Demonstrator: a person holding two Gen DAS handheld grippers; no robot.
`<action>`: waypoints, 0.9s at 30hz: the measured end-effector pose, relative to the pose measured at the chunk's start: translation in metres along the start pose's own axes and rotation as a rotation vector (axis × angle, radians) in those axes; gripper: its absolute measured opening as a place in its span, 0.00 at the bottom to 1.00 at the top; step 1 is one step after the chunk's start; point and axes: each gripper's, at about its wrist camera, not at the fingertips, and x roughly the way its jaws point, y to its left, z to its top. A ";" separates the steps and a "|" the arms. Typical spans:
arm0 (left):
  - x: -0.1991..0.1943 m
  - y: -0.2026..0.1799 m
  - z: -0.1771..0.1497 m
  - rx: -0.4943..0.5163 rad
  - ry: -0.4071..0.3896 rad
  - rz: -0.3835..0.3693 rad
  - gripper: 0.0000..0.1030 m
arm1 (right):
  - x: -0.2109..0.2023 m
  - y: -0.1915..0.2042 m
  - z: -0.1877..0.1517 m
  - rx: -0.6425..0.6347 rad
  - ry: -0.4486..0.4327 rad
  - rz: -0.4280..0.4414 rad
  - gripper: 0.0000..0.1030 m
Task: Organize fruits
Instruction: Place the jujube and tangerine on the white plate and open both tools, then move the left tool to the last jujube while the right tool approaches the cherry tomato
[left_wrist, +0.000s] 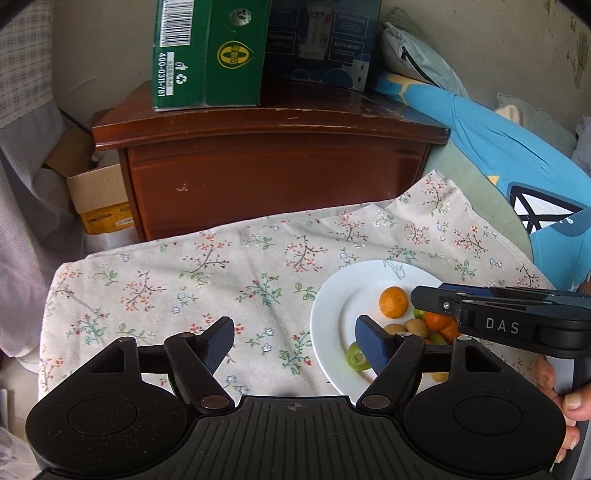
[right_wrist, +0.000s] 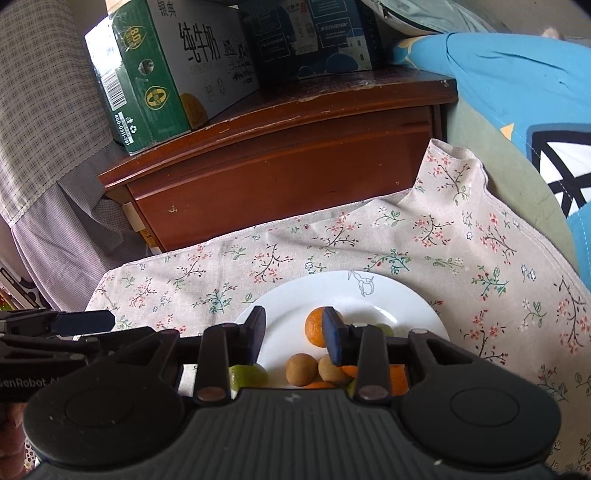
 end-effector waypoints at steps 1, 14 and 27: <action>-0.004 0.003 -0.001 -0.006 -0.003 0.008 0.75 | -0.003 0.004 -0.003 -0.007 0.005 0.008 0.34; -0.030 0.022 -0.019 -0.012 0.014 0.051 0.75 | -0.018 0.055 -0.061 -0.098 0.093 0.089 0.34; -0.029 0.037 -0.021 -0.047 0.028 0.066 0.76 | 0.006 0.068 -0.088 -0.086 0.203 0.060 0.33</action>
